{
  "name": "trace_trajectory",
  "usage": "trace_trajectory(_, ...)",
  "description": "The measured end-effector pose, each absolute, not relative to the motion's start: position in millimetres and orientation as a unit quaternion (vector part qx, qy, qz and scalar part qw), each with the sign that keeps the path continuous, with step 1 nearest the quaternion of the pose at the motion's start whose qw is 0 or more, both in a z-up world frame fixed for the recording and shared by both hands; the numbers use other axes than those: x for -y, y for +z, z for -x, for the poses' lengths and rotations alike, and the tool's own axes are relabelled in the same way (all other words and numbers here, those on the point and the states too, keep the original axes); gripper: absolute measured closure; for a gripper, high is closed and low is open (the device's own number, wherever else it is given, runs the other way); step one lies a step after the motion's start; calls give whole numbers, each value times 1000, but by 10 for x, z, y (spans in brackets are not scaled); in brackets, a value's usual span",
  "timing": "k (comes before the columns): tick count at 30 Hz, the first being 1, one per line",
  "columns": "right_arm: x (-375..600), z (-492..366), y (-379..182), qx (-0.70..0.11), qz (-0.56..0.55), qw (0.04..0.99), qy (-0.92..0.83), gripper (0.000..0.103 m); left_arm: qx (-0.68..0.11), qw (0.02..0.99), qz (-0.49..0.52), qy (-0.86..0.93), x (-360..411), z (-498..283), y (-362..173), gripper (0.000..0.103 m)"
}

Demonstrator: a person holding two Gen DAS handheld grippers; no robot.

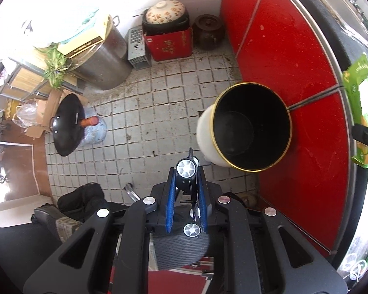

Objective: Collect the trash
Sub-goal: 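Carry the tissue packet over the black bin and open the right gripper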

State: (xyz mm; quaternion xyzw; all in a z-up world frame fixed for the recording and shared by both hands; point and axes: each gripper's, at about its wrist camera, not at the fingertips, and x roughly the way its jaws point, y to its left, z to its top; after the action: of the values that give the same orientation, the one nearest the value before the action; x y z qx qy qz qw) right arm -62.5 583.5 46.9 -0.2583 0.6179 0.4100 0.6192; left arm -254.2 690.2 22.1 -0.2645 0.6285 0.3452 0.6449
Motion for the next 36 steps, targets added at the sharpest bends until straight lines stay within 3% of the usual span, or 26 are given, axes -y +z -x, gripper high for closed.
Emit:
trace_trajectory(33, -5859, 608, 685, -607, 237, 624, 430, 59, -608, 680, 286, 295, -6837, 2342, 405, 86)
trace_trajectory(34, -5849, 570, 739, -609, 224, 625, 434, 54, -606, 683, 295, 280, -6815, 2295, 407, 77)
trace_trajectory(35, -5834, 531, 799, -610, 210, 626, 438, 48, -599, 690, 311, 262, -6795, 2241, 426, 52)
trace_trajectory(36, -5815, 490, 883, -607, 195, 631, 443, 32, -588, 698, 320, 255, -6778, 2213, 460, 38)
